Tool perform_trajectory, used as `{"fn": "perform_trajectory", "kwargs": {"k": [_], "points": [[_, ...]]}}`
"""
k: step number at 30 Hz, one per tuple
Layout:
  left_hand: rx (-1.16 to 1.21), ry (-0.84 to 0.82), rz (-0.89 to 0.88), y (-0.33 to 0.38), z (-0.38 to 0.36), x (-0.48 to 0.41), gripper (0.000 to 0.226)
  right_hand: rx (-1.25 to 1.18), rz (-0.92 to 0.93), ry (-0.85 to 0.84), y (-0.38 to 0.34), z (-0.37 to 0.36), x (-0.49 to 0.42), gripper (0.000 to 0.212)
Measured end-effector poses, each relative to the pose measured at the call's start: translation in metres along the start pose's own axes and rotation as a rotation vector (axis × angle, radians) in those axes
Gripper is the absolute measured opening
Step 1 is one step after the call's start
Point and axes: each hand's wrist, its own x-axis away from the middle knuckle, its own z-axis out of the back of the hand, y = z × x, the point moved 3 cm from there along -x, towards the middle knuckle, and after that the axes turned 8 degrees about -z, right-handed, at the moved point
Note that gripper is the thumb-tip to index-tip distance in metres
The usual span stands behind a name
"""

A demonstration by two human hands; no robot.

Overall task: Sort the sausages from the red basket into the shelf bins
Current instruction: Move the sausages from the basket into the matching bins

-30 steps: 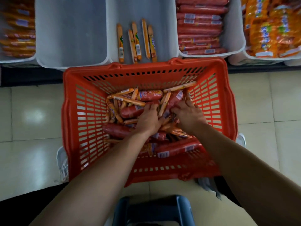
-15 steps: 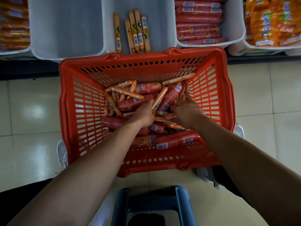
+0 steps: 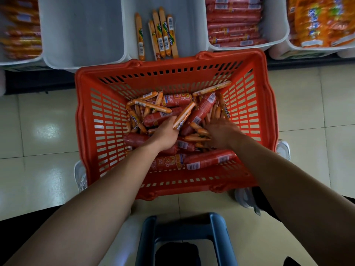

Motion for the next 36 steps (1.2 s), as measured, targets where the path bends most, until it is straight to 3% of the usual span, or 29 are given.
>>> {"fn": "perform_trajectory", "kwargs": {"k": [3, 10, 16, 22, 25, 27, 33, 36], "points": [[0.012, 0.012, 0.023, 0.000, 0.000, 0.001, 0.052, 0.061, 0.028, 0.055, -0.001, -0.004, 0.002, 0.077], [0.046, 0.047, 0.087, -0.002, 0.003, 0.005, 0.059, -0.039, 0.051, -0.039, -0.004, -0.002, 0.001, 0.069], [0.021, 0.068, 0.042, 0.003, 0.005, 0.010, 0.043, -0.363, 0.010, -0.063, -0.002, -0.003, 0.005, 0.070], [0.016, 0.086, 0.026, 0.003, 0.006, 0.018, 0.044, -0.523, -0.021, 0.050, -0.008, 0.002, 0.014, 0.024], [0.023, 0.106, 0.033, -0.001, 0.008, 0.021, 0.038, -0.539, -0.029, 0.077, -0.012, 0.004, 0.015, 0.035], [0.043, 0.128, 0.051, -0.003, 0.010, 0.025, 0.037, -0.514, -0.006, 0.072, -0.017, 0.002, 0.015, 0.030], [0.064, 0.185, 0.048, 0.006, 0.022, 0.044, 0.046, -0.913, -0.061, 0.125, -0.017, 0.031, 0.034, 0.015], [0.086, 0.219, -0.012, 0.023, 0.039, 0.062, 0.047, -1.040, -0.094, 0.194, -0.015, 0.059, 0.055, 0.029]]}}
